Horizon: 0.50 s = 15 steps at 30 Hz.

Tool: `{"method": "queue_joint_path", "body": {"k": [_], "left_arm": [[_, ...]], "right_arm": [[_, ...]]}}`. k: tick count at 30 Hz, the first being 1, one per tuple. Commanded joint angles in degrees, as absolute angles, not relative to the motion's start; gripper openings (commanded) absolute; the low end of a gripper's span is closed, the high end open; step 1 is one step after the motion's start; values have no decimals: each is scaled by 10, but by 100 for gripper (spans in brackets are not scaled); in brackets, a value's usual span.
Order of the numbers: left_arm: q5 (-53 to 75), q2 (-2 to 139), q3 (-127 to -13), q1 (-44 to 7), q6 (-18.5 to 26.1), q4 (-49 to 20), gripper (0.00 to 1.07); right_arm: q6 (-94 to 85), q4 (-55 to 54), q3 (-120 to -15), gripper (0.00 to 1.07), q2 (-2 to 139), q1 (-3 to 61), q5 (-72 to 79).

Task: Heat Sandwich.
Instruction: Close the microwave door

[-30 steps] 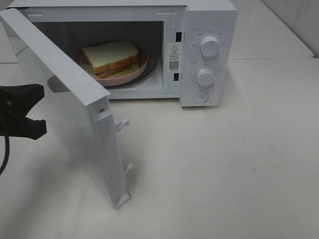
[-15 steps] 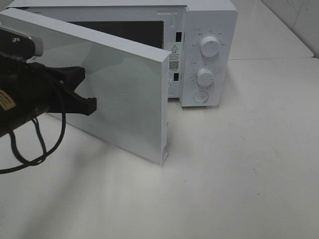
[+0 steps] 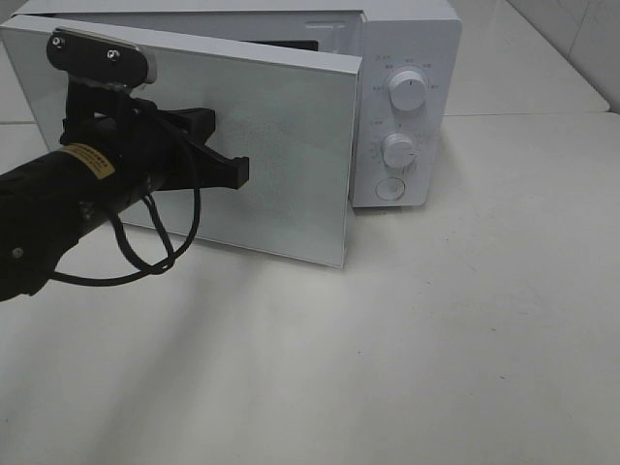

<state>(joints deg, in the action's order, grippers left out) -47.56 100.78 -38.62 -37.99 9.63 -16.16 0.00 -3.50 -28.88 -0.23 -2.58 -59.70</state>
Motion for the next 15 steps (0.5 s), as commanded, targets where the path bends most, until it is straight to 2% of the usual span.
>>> {"method": "queue_joint_path", "body": {"k": [1,15], "left_arm": [[-481,1032,-421,-384,98,-171,0],[-462,1099,-531,-384,98,-195,0]], "right_arm": [[-5,-36,-287,77,-18,-27,-595],[-5,-36,-287,77,-18,-27,-595]]}}
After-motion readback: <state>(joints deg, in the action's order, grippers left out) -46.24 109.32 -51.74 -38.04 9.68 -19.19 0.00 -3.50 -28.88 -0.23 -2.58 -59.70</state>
